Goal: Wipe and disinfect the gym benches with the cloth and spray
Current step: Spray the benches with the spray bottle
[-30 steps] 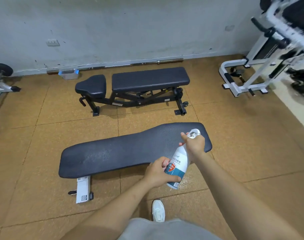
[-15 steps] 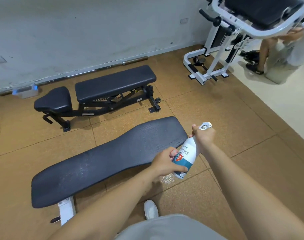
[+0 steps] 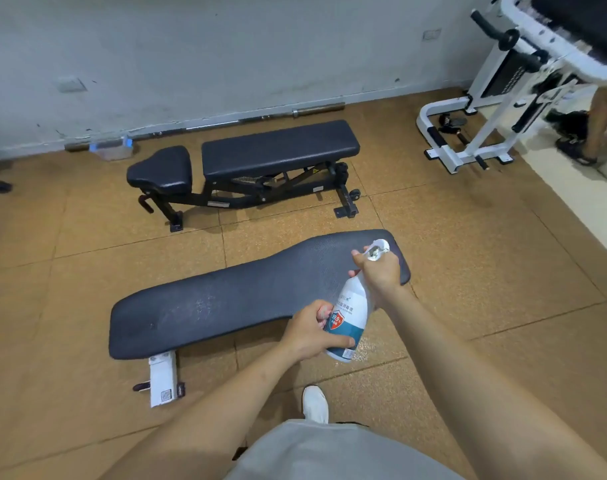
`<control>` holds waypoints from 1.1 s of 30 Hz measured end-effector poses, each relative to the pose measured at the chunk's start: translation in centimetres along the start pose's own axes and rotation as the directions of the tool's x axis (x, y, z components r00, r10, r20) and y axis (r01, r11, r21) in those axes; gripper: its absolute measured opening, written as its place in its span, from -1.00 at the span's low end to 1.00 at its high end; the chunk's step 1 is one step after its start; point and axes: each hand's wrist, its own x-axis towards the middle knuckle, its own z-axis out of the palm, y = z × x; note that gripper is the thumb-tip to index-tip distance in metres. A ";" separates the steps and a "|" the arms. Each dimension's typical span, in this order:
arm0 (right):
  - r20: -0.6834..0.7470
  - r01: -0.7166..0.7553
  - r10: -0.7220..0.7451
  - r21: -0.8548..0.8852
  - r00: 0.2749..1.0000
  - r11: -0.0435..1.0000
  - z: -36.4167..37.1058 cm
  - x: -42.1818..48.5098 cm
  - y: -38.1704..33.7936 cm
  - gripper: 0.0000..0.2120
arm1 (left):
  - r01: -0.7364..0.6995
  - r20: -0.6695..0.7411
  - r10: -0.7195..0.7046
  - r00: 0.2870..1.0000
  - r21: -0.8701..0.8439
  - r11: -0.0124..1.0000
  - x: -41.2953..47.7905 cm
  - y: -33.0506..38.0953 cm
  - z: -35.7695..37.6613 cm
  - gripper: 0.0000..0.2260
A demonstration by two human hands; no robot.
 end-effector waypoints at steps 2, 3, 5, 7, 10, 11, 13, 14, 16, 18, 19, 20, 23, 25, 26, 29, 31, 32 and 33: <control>0.050 0.021 -0.019 -0.043 0.999 0.999 3.0 -1.2 0.2 -0.84 | 0.026 -0.056 -0.028 0.998 -0.035 0.999 -1.5 -1.6 -1.8 -0.44; 0.072 0.031 -0.026 -0.068 0.997 0.997 4.5 -1.9 0.3 -0.84 | 0.034 -0.083 -0.038 0.996 -0.054 0.998 -2.3 -2.4 -2.6 -0.43; 0.125 0.040 -0.029 -0.087 0.992 0.995 7.5 -3.4 0.6 -0.80 | 0.047 -0.140 -0.059 0.988 -0.086 0.995 -3.9 -4.1 -4.3 -0.43; 0.186 0.048 -0.030 -0.091 0.982 0.995 10.4 -5.1 0.9 -0.81 | 0.055 -0.217 -0.079 0.973 -0.112 0.992 -5.6 -5.9 -6.0 -0.44; 0.263 0.055 -0.028 -0.095 0.964 0.994 14.9 -8.3 1.4 -0.83 | 0.065 -0.265 -0.113 0.958 -0.183 0.981 -8.3 -9.0 -8.8 -0.44; 0.283 0.058 -0.027 -0.102 0.959 0.993 16.4 -9.5 1.7 -0.83 | 0.069 -0.268 -0.123 0.956 -0.203 0.977 -9.2 -10.1 -9.7 -0.45; 0.303 0.067 -0.024 -0.133 0.953 0.989 19.5 -11.9 2.5 -0.83 | 0.079 -0.277 -0.148 0.949 -0.245 0.966 -11.1 -12.8 -11.5 -0.45; 0.307 0.069 -0.019 -0.150 0.951 0.986 21.0 -13.1 3.1 -0.82 | 0.079 -0.280 -0.157 0.947 -0.269 0.960 -12.0 -14.1 -12.4 -0.44; 0.318 0.073 -0.010 -0.184 0.948 0.980 23.9 -15.5 4.1 -0.79 | 0.080 -0.284 -0.167 0.944 -0.295 0.952 -13.9 -16.6 -14.2 -0.44; 0.351 0.084 -0.006 -0.209 0.936 0.974 26.8 -17.9 5.0 -0.79 | 0.077 -0.299 -0.176 0.938 -0.315 0.946 -15.9 -19.0 -16.0 -0.45; 0.373 0.094 -0.006 -0.217 0.928 0.972 28.3 -19.1 5.4 -0.80 | 0.072 -0.310 -0.179 0.934 -0.326 0.943 -17.0 -20.1 -16.9 -0.46; 0.394 0.104 -0.008 -0.224 0.919 0.969 29.7 -20.4 5.8 -0.81 | 0.070 -0.320 -0.185 0.929 -0.339 0.938 -18.1 -21.2 -17.8 -0.47; 0.422 0.131 -0.010 -0.259 0.906 0.957 34.2 -24.0 7.2 -0.79 | 0.058 -0.352 -0.210 0.912 -0.395 0.917 -21.1 -24.6 -20.3 -0.47; 0.416 0.138 -0.001 -0.299 0.910 0.944 37.0 -26.2 8.4 -0.80 | 0.052 -0.368 -0.224 0.902 -0.422 0.905 -23.1 -27.0 -22.1 -0.42; 0.411 0.138 0.005 -0.318 0.912 0.938 38.3 -27.3 9.1 -0.79 | 0.049 -0.377 -0.229 0.897 -0.429 0.902 -24.0 -28.1 -22.9 -0.40; 0.426 0.137 0.019 -0.332 0.904 0.933 42.0 -30.5 10.5 -0.78 | 0.039 -0.411 -0.255 0.875 -0.467 0.884 -26.8 -31.3 -25.4 -0.35; 0.455 0.145 0.018 -0.319 0.890 0.937 44.3 -32.6 11.1 -0.80 | 0.031 -0.424 -0.279 0.862 -0.504 0.863 -28.4 -33.2 -26.7 -0.34; 0.470 0.151 0.015 -0.312 0.882 0.938 45.4 -33.4 11.4 -0.81 | 0.028 -0.427 -0.287 0.857 -0.519 0.854 -29.1 -34.0 -27.3 -0.34; 0.479 0.157 0.012 -0.311 0.878 0.937 46.4 -34.2 11.6 -0.80 | 0.025 -0.429 -0.298 0.853 -0.536 0.844 -29.7 -34.8 -27.9 -0.35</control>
